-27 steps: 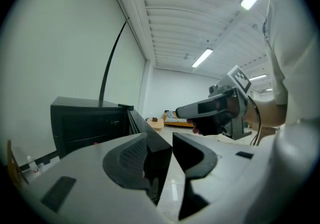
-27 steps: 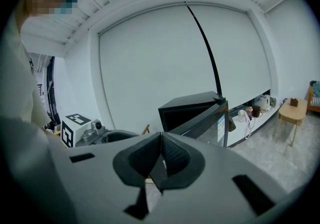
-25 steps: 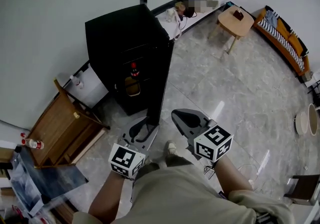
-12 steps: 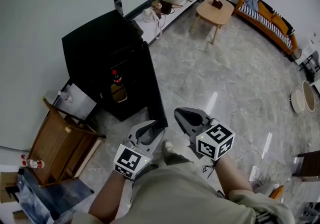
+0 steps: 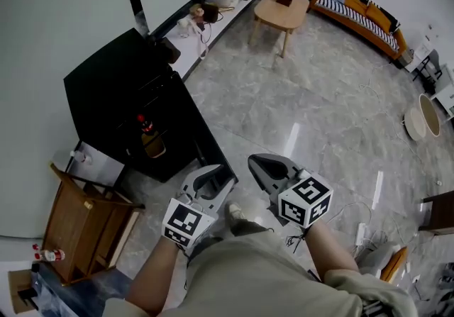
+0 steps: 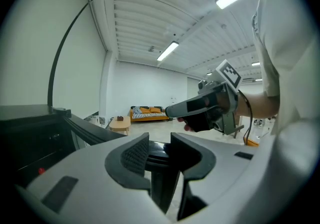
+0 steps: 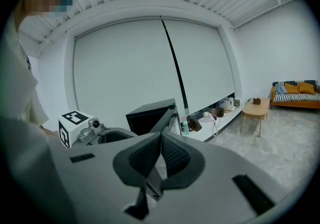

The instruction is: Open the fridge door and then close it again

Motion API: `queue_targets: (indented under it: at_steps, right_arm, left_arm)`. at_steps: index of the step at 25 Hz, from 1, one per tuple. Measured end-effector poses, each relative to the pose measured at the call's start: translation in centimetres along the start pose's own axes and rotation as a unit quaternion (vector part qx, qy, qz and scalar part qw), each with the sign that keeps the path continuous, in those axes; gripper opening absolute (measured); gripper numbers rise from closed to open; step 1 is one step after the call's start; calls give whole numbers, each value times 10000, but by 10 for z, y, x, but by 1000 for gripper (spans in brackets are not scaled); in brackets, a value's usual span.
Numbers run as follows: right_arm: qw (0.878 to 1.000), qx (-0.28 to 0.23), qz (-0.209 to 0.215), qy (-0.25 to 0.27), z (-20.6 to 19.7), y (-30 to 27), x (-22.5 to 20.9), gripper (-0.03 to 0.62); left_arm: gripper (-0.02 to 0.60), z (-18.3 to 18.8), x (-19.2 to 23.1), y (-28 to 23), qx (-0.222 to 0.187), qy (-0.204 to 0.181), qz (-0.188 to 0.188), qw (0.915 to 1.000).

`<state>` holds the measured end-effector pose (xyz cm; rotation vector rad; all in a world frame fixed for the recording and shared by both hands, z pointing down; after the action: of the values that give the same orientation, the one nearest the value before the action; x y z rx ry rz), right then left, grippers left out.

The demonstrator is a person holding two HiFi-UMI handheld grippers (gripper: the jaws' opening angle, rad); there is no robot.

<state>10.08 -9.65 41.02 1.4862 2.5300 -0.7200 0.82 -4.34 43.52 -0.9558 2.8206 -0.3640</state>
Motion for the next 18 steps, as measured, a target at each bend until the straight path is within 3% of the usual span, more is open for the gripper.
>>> queue_targets:
  at_steps: [18]
  right_arm:
    - [9972,-282,-614,-310,17,27,-85,-3]
  left_arm:
    - [127,28,-3,-107,35,47,-449,9990]
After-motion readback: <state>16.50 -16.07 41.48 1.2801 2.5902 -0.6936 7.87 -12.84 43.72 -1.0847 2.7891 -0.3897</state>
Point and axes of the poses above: the fingertips, and each gripper's own axes: y backward along the fingers, x to its left, z out of its top, the point moved 4 cm from there along y, backward along the fingers, and after that the axes turned 6 degrees about -y, right-handed, at the moved point
